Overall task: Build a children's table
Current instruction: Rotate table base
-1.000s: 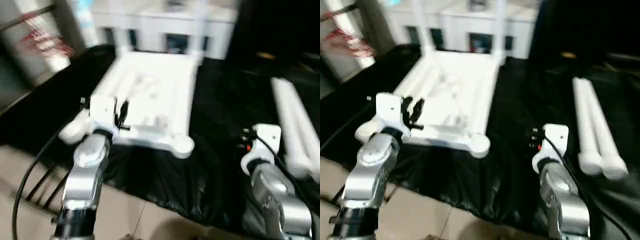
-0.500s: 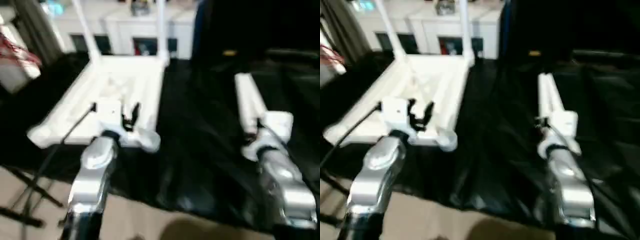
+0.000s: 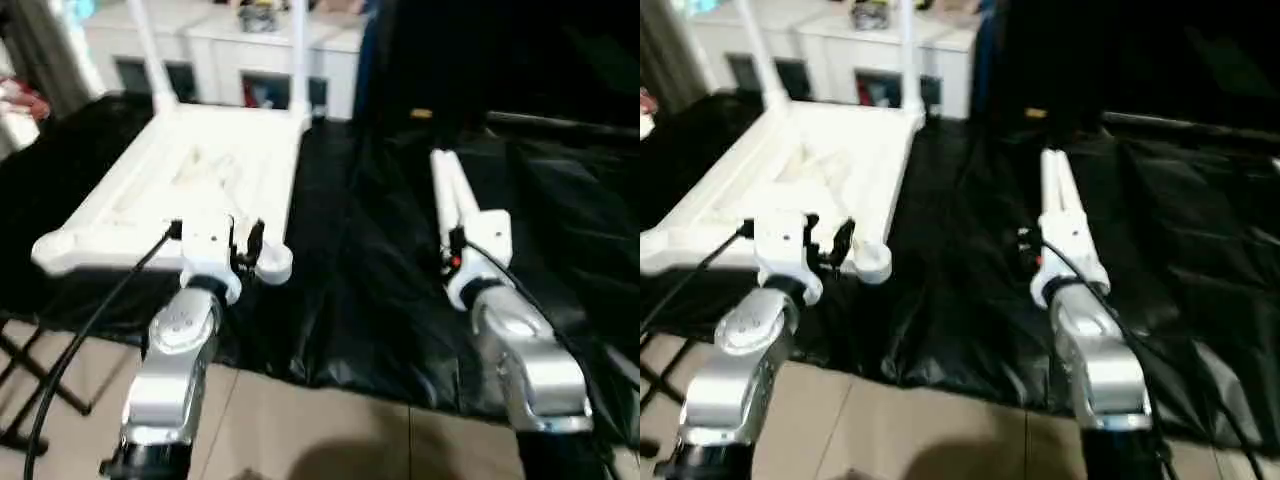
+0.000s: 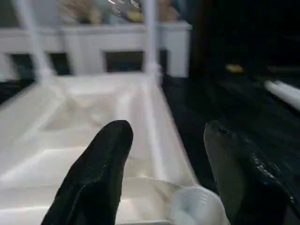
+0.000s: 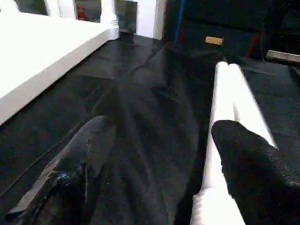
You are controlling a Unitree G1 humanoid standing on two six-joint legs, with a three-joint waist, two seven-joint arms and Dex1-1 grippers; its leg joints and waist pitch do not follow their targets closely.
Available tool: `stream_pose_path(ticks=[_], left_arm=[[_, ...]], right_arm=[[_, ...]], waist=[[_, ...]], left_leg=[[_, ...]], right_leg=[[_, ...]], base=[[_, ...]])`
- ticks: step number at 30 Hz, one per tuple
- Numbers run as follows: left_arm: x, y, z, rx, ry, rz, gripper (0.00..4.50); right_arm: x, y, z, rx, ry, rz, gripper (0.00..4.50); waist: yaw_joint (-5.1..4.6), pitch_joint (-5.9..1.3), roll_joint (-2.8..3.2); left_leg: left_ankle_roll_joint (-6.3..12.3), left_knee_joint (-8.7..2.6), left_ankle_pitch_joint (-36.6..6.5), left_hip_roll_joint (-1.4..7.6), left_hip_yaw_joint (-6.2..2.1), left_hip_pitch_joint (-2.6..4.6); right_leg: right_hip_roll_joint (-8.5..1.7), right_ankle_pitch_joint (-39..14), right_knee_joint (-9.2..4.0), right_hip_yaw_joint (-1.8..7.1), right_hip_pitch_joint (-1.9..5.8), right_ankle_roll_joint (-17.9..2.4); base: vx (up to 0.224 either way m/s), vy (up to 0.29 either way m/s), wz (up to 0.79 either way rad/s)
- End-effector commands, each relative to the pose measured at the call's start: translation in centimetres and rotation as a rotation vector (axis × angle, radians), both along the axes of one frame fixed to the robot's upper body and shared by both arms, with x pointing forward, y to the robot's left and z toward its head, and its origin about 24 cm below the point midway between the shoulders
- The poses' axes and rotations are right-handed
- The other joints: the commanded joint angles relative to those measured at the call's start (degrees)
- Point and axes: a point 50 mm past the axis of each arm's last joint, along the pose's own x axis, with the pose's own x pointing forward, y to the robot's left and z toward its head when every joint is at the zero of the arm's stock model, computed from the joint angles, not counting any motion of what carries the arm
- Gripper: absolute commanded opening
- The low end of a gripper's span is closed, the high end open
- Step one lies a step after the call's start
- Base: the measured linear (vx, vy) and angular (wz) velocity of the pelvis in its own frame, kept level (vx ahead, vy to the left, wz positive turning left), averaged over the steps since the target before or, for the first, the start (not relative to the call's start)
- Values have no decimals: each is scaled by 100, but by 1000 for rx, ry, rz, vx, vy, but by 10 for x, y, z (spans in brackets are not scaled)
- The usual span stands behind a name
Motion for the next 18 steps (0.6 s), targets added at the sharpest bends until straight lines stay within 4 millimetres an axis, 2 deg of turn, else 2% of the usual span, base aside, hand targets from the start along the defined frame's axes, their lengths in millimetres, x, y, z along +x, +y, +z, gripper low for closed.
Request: stream_pose_path(ticks=[1,2,3,4,5,6,7,8,9,10,11,12,13,14,15,16,17,18], left_arm=[[-1,1,-2,1,20,0,289],[0,1,-2,-1,22,1,289],[0,2,-1,-1,21,1,289],[0,2,-1,1,20,1,289],[0,2,-1,5,22,-2,289],[0,2,-1,8,23,-4,289],[1,2,-1,8,24,-5,289],[2,3,-1,11,27,-5,289],[2,4,-1,10,28,-5,289],[2,4,-1,9,28,-6,289],[2,4,-1,8,29,-7,289],[2,4,-2,9,30,-7,289],[1,3,-2,10,32,-11,289],[1,3,-2,9,34,-13,289],[1,3,-3,6,36,-22,289],[0,2,-4,6,40,-30,289],[-1,2,-4,6,44,-38,289],[-1,2,-5,8,44,-40,289]], right_arm=[[4,2,2,7,-4,8,368],[4,2,1,10,2,7,368],[4,2,-1,11,14,0,368],[4,2,-1,11,17,-2,368],[4,2,-1,12,17,-2,368],[4,2,-1,14,17,-1,368],[4,2,-1,11,15,0,368],[4,3,-1,9,10,7,368],[4,3,-1,7,10,7,368],[4,3,-1,6,10,6,368],[5,3,-1,6,11,4,368],[5,3,-2,6,12,3,368],[5,3,-2,7,14,-2,368],[5,3,-1,8,10,-4,368],[5,3,1,12,0,-2,368],[5,3,3,5,-7,-4,368],[5,3,4,-6,-14,-7,368],[5,3,4,-6,-14,-8,368]], waist=[[48,-267,-343],[117,-132,-3],[371,-187,-108],[438,-245,-44],[419,-402,173],[345,-492,312],[44,-624,483],[-133,-734,382],[-114,-680,358],[-132,-642,305],[-132,-598,254],[-152,-555,166],[-133,-450,-101],[16,-409,-328],[150,-453,-343],[243,-430,-311],[145,-422,-244],[136,-478,-192]], left_leg=[[-184,581,-2767,176,-205,647],[249,922,-1341,-4,-597,62],[404,834,-527,-37,-791,-637],[439,650,-560,14,-775,-510],[477,86,-476,93,-665,-43],[503,-168,-291,208,-710,272],[1457,-372,-437,909,-1525,1248],[2376,-288,630,999,-1736,1212],[2716,-273,1167,935,-1612,1081],[2683,-331,1401,786,-1365,935],[2567,-379,1332,691,-1182,823],[2401,-368,1097,544,-1017,744],[1877,-268,-147,-51,-596,450],[967,265,-1480,-504,-262,491],[531,656,-1359,-556,-525,188],[524,745,-830,-443,-731,-104],[251,811,-176,-351,-885,-235],[110,785,159,-294,-945,-323]], right_leg=[[-660,-5382,-1532,580,-459,-55],[-1240,-5554,-1862,1121,-73,-609],[-842,-3961,-1576,1024,645,-836],[-674,-3126,-1507,972,605,-1000],[-191,-1776,-1347,605,463,-1179],[8,-1096,-1196,375,330,-1074],[260,-643,-229,128,-643,-483],[122,-406,108,109,-839,264],[11,27,232,170,-1103,693],[2,516,235,181,-1217,732],[1,869,153,192,-1234,601],[-35,1295,-81,234,-1203,357],[-124,1753,-785,428,-778,-99],[-209,-1477,-1463,1073,-427,-267],[-583,-2523,-1456,1631,145,-1438],[-735,-2056,-1347,1542,314,-1550],[-696,-704,-1242,1517,219,-1653],[-721,303,-1141,1449,283,-1815]], base=[[190,-91,2],[260,-20,-3],[260,-20,-3],[131,7,28],[114,26,54],[114,26,54],[182,13,13],[187,-25,-14],[187,-25,-14],[153,-15,-6],[153,-34,-5],[153,-34,-5],[129,-72,2],[157,-84,-3],[157,-84,-3],[190,-69,-8],[149,-44,-1],[149,-44,-1]])
